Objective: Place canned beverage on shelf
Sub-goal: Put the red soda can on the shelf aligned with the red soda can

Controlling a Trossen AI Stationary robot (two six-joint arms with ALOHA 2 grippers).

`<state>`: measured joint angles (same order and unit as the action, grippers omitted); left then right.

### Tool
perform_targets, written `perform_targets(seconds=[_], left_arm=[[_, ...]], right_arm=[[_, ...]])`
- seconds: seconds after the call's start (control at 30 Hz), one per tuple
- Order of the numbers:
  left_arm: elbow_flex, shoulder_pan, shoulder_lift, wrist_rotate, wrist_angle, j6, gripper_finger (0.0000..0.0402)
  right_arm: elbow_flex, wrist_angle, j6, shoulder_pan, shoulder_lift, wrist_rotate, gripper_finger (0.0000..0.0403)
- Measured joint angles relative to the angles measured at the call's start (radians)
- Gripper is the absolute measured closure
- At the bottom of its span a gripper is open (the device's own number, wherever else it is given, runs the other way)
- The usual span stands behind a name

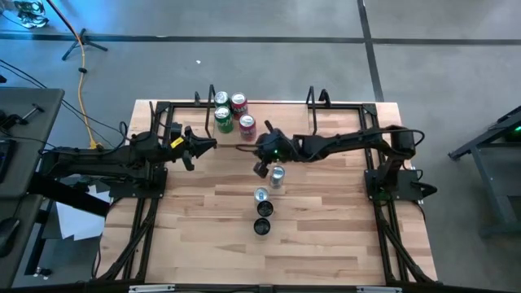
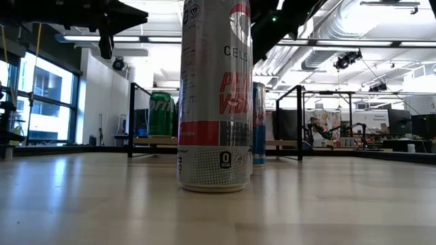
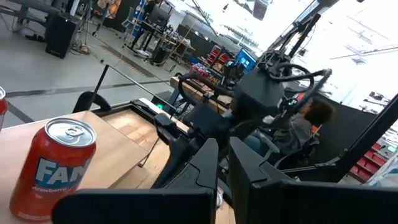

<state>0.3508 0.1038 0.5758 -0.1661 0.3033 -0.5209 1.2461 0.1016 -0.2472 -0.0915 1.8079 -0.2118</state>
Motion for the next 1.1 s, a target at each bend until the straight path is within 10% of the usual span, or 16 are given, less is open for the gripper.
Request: perform_targets(seconds=[0.2, 1.1], left_arm=[[0.0, 0.0, 0.0, 0.0, 0.001, -0.002, 0.04], [0.0, 0.0, 0.0, -0.001, 0.0, 0.001, 0.04]], right_arm=[[0.0, -0.067, 0.036, -0.014, 0.058, -0.125, 0.0403], [0.004, -0.167, -0.067, -0.137, 0.104, -0.08, 0.0403]])
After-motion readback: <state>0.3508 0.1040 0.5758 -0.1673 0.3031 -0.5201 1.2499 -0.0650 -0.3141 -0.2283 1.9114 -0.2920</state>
